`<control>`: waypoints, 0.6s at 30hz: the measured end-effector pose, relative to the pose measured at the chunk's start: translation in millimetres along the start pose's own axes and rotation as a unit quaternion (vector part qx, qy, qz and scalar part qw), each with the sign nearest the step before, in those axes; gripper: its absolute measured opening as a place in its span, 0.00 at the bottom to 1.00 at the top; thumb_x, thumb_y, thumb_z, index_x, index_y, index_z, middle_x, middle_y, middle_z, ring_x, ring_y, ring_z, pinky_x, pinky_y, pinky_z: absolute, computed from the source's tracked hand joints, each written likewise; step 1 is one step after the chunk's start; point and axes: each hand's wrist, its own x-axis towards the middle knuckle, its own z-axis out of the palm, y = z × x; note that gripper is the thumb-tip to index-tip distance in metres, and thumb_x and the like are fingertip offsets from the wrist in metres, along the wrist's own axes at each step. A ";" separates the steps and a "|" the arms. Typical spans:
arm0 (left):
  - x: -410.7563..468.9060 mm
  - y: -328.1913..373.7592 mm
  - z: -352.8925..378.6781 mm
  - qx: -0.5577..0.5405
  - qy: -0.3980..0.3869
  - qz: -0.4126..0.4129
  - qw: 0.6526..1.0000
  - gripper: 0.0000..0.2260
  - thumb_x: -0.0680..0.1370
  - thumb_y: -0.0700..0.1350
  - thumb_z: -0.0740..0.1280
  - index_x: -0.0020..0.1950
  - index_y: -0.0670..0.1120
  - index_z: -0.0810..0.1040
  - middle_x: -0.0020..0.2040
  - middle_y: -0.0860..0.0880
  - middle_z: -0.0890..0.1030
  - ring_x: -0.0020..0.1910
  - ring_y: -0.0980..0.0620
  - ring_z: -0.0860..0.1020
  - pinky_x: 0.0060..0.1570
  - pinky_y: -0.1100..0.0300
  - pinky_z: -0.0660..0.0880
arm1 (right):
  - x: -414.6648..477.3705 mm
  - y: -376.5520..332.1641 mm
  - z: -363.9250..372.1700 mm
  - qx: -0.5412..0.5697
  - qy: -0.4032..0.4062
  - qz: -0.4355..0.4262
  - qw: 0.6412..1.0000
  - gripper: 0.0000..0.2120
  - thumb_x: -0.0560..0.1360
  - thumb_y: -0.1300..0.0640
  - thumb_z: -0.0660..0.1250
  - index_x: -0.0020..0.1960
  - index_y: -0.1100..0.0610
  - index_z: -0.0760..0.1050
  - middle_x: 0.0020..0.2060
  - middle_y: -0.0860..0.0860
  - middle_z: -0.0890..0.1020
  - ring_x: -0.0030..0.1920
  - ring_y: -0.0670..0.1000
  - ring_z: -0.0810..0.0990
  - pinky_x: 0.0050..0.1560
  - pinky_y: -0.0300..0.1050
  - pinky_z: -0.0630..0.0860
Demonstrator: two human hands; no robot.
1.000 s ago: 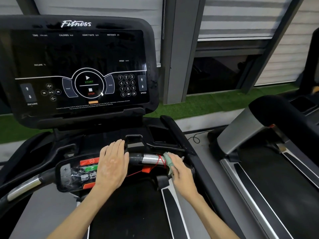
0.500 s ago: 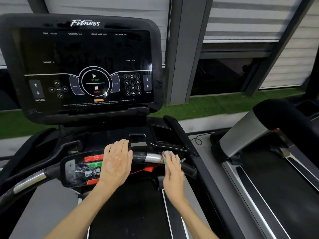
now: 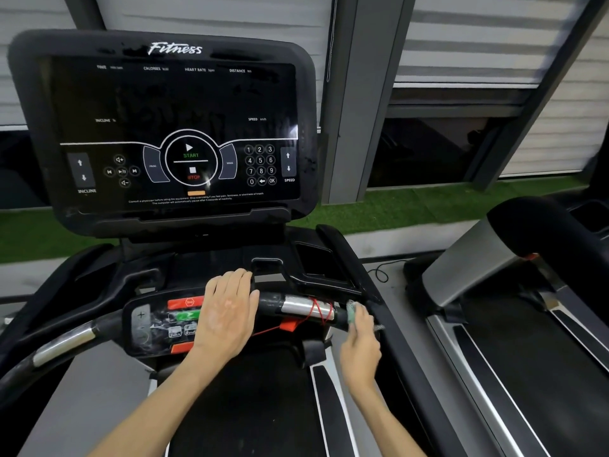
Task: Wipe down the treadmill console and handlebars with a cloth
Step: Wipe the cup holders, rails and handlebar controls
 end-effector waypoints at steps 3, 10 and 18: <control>-0.4 0.1 0.1 -0.002 -0.005 -0.001 1.000 0.20 0.81 0.49 0.52 0.62 0.38 0.75 0.59 0.41 0.78 0.59 0.43 0.76 0.63 0.47 0.70 | -8.8 -35.6 14.8 -0.011 -0.044 -0.134 0.990 0.21 0.79 0.66 0.61 0.71 0.56 0.71 0.68 0.51 0.75 0.71 0.53 0.68 0.68 0.51 0.66; -1.4 -0.7 -0.9 -0.009 -0.007 -0.003 1.000 0.21 0.81 0.49 0.51 0.62 0.39 0.75 0.59 0.42 0.78 0.59 0.43 0.76 0.63 0.48 0.69 | 8.6 -25.9 5.2 -0.008 -0.167 -0.208 0.964 0.21 0.82 0.62 0.56 0.72 0.46 0.68 0.71 0.41 0.69 0.74 0.42 0.61 0.74 0.45 0.54; -1.2 1.1 -3.8 -0.009 -0.004 0.002 1.000 0.18 0.81 0.47 0.51 0.59 0.40 0.76 0.56 0.43 0.79 0.54 0.44 0.76 0.61 0.47 0.70 | 27.8 -4.2 -17.4 -0.004 -0.132 -0.064 0.989 0.16 0.81 0.63 0.57 0.63 0.50 0.76 0.50 0.42 0.79 0.55 0.48 0.79 0.49 0.30 0.69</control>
